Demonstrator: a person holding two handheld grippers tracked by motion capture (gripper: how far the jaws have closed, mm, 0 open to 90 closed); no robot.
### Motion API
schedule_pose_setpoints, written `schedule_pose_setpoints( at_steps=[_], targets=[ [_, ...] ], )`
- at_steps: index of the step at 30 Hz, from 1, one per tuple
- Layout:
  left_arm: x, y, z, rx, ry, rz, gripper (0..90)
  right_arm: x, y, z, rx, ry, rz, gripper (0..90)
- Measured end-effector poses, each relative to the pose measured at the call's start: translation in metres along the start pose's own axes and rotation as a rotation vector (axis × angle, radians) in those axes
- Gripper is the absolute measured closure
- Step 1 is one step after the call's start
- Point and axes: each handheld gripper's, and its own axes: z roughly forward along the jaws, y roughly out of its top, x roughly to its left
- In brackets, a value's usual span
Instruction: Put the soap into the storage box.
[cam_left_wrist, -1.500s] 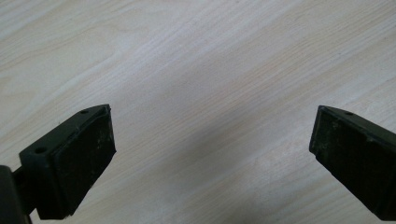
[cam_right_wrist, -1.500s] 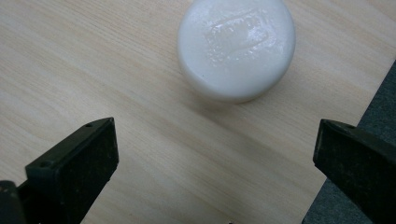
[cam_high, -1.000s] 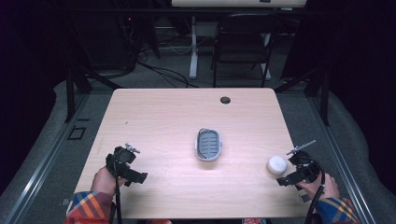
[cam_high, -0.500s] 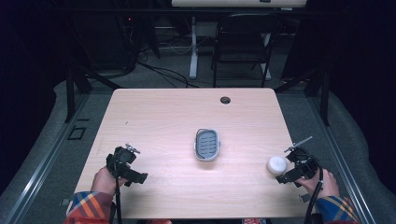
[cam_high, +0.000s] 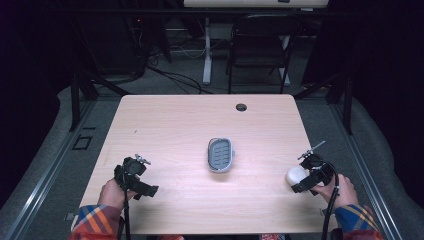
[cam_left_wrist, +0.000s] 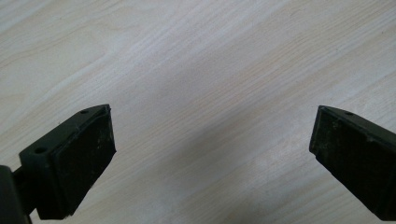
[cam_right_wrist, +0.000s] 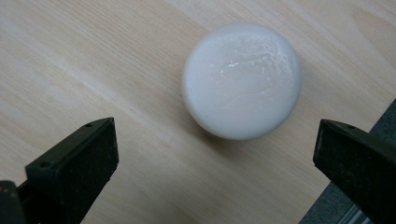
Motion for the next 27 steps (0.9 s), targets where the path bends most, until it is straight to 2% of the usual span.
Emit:
schedule_pose_setpoints(
  at_steps=[2, 3, 4, 5, 6, 7, 8, 10, 11, 13, 16, 17, 18, 19, 20, 21, 22, 23, 24, 27],
  targets=[
    [0.0, 0.0, 0.0, 0.002, -0.001, 0.0, 0.0, 0.0, 0.004, 0.003, 0.007, -0.003, 0.001, 0.0],
    [0.0, 0.0, 0.0, 0.003, -0.002, 0.001, 0.0, 0.002, 0.005, 0.008, -0.035, 0.009, 0.037, 0.0],
    [0.0, 0.0, 0.0, 0.003, -0.002, 0.001, 0.0, 0.002, 0.005, 0.008, -0.035, 0.009, 0.037, 0.0],
    [0.0, 0.0, 0.0, 0.002, -0.001, 0.001, 0.0, -0.002, 0.012, 0.003, 0.061, -0.006, -0.045, 0.0],
    [0.0, 0.0, 0.0, 0.002, -0.001, 0.001, 0.0, -0.002, 0.012, 0.003, 0.061, -0.006, -0.045, 0.0],
    [0.0, 0.0, 0.0, 0.001, -0.002, 0.001, 0.0, 0.0, 0.013, 0.006, 0.021, 0.007, -0.009, 0.0],
    [0.0, 0.0, 0.0, 0.001, -0.001, 0.001, 0.0, 0.004, 0.011, 0.013, -0.063, 0.016, 0.053, 0.0],
    [0.0, 0.0, 0.0, 0.002, -0.002, 0.002, 0.0, 0.001, 0.018, 0.011, -0.006, 0.015, 0.011, 0.0],
    [0.0, 0.0, 0.0, 0.002, -0.002, 0.002, 0.0, 0.001, 0.018, 0.011, -0.006, 0.015, 0.011, 0.0],
    [0.0, 0.0, 0.0, 0.004, -0.001, 0.002, 0.0, -0.006, 0.026, 0.007, 0.089, -0.004, -0.056, 0.0],
    [0.0, 0.0, 0.0, 0.003, -0.002, 0.003, 0.0, -0.008, 0.029, 0.007, 0.109, -0.004, -0.071, 0.0],
    [0.0, 0.0, 0.0, 0.003, -0.002, 0.003, 0.0, -0.005, 0.027, 0.013, 0.037, 0.008, -0.005, 0.0],
    [0.0, 0.0, 0.0, 0.004, -0.002, 0.003, 0.0, -0.011, 0.034, 0.005, 0.158, -0.015, -0.112, 0.0],
    [0.0, 0.0, 0.0, 0.006, -0.002, 0.004, 0.0, -0.006, 0.031, 0.015, 0.043, 0.005, -0.008, 0.0],
    [0.0, 0.0, 0.0, 0.006, -0.002, 0.004, 0.0, -0.006, 0.031, 0.015, 0.043, 0.005, -0.008, 0.0],
    [0.0, 0.0, 0.0, 0.005, -0.002, 0.003, 0.0, -0.008, 0.034, 0.015, 0.081, 0.0, -0.028, 0.0],
    [0.0, 0.0, 0.0, 0.005, -0.002, 0.003, 0.0, -0.011, 0.04, 0.011, 0.162, -0.022, -0.095, 0.0],
    [0.0, 0.0, 0.0, 0.005, -0.002, 0.003, 0.0, -0.011, 0.04, 0.011, 0.162, -0.022, -0.095, 0.0],
    [0.0, 0.0, 0.0, 0.004, -0.002, 0.003, 0.0, -0.008, 0.036, 0.018, 0.068, -0.001, -0.012, 0.0],
    [0.0, 0.0, 0.0, 0.003, -0.003, 0.004, 0.0, -0.008, 0.038, 0.022, 0.076, -0.002, -0.011, 0.0]
  ],
)
